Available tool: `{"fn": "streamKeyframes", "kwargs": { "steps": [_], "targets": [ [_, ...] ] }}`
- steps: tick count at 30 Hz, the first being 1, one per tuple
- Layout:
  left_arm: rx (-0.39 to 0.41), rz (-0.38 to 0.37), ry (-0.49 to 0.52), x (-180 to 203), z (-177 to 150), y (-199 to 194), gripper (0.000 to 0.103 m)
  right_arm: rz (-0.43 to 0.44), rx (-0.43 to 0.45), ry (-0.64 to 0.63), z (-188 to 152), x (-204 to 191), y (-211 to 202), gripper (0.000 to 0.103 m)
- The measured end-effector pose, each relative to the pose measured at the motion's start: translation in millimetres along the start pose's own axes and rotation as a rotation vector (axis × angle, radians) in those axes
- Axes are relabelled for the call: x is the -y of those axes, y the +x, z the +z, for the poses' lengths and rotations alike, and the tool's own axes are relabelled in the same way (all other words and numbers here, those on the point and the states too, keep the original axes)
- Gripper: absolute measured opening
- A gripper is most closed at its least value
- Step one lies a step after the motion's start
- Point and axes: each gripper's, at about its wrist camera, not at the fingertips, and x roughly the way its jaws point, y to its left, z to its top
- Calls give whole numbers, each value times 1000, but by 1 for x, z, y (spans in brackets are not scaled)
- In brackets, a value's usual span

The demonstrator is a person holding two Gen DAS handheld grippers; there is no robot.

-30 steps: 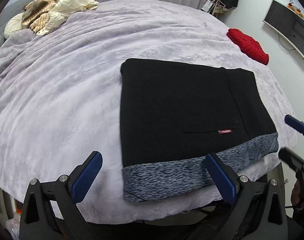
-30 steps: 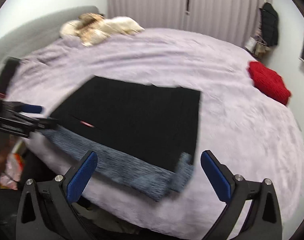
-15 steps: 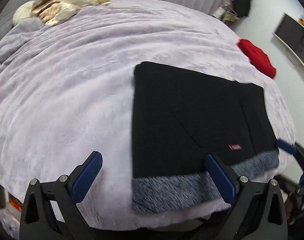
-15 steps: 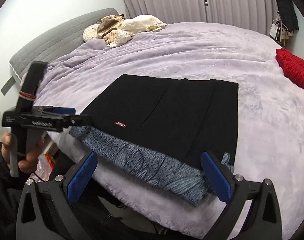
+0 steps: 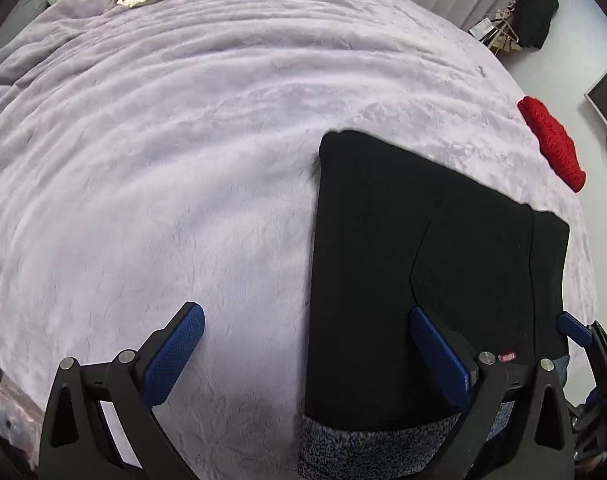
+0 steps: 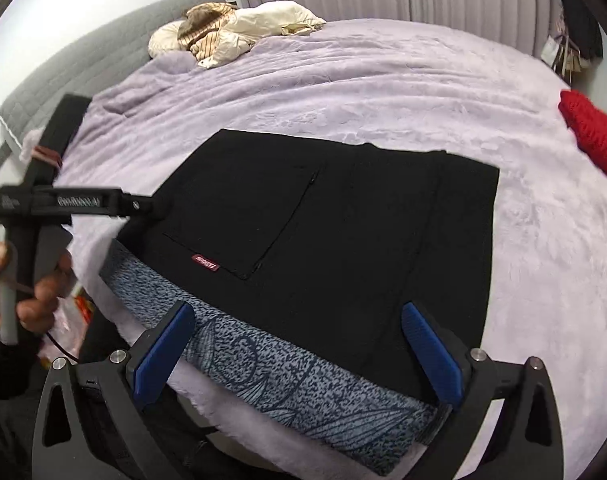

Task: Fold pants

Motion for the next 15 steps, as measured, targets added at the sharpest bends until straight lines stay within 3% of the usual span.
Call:
{"fn": "streamKeyframes", "kwargs": {
  "steps": [2,9,15],
  "targets": [
    [-12,29,11,-1,12,8,103,-3,5,-21,3,0,-3,103],
    [-44,26,11,1,37,34,103,-27,-4,-39,6,5,6,103],
    [-12,-25,-51,-9,85,34,103,-48,-3,-65,5,1,13,103]
  ]
}}
